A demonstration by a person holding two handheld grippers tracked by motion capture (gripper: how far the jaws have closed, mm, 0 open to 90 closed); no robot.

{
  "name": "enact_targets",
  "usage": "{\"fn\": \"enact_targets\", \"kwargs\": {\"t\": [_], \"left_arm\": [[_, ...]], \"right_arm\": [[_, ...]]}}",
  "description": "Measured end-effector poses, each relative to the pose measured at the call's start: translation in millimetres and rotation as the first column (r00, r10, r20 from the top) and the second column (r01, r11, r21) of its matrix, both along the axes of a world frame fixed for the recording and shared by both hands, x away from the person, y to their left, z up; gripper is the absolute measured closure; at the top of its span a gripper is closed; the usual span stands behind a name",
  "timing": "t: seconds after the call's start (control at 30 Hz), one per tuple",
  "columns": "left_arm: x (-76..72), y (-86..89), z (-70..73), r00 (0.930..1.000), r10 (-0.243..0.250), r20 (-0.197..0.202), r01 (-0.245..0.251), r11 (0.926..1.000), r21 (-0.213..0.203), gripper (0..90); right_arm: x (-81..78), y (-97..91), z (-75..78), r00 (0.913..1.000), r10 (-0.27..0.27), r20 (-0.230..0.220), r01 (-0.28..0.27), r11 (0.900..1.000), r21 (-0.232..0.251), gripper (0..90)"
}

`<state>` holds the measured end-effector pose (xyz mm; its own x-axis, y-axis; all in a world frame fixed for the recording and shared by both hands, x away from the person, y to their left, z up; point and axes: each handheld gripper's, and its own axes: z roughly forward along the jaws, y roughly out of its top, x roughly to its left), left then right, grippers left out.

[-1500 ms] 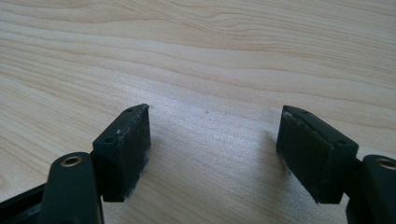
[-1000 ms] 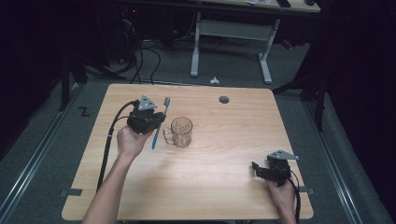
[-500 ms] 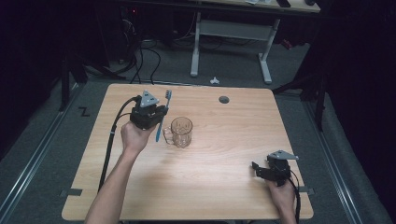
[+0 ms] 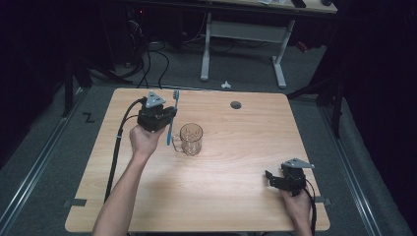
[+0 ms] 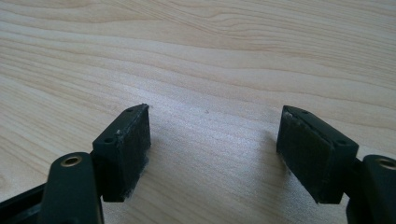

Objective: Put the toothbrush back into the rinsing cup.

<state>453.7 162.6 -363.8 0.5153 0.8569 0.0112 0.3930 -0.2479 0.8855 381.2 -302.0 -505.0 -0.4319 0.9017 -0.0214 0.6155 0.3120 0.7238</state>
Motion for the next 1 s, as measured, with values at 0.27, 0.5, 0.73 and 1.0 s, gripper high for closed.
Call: {"fn": "enact_targets", "kwargs": {"t": [0.27, 0.5, 0.73, 1.0], "left_arm": [[9.0, -5.6, 3.8, 0.9999, -0.002, 0.012, 0.003, 0.9995, -0.030, 80.7], [16.6, -8.6, 1.7, 0.9998, 0.001, 0.019, 0.000, 0.9988, -0.049, 80.6], [19.7, -13.2, -0.9, 0.9994, -0.005, 0.036, 0.006, 0.9990, -0.043, 80.6], [21.5, -14.9, -5.1, 0.9992, -0.009, 0.039, 0.010, 0.9992, -0.037, 80.4]], "right_arm": [[0.0, 0.0, 0.0, 1.0000, 0.000, 0.000, 0.000, 1.0000, 0.000, 26.2], [0.0, 0.0, 0.0, 1.0000, 0.000, 0.000, 0.000, 1.0000, 0.000, 26.2], [0.0, 0.0, 0.0, 1.0000, 0.000, 0.000, 0.000, 1.0000, 0.000, 26.2], [0.0, 0.0, 0.0, 1.0000, 0.000, 0.000, 0.000, 1.0000, 0.000, 26.2]]}}
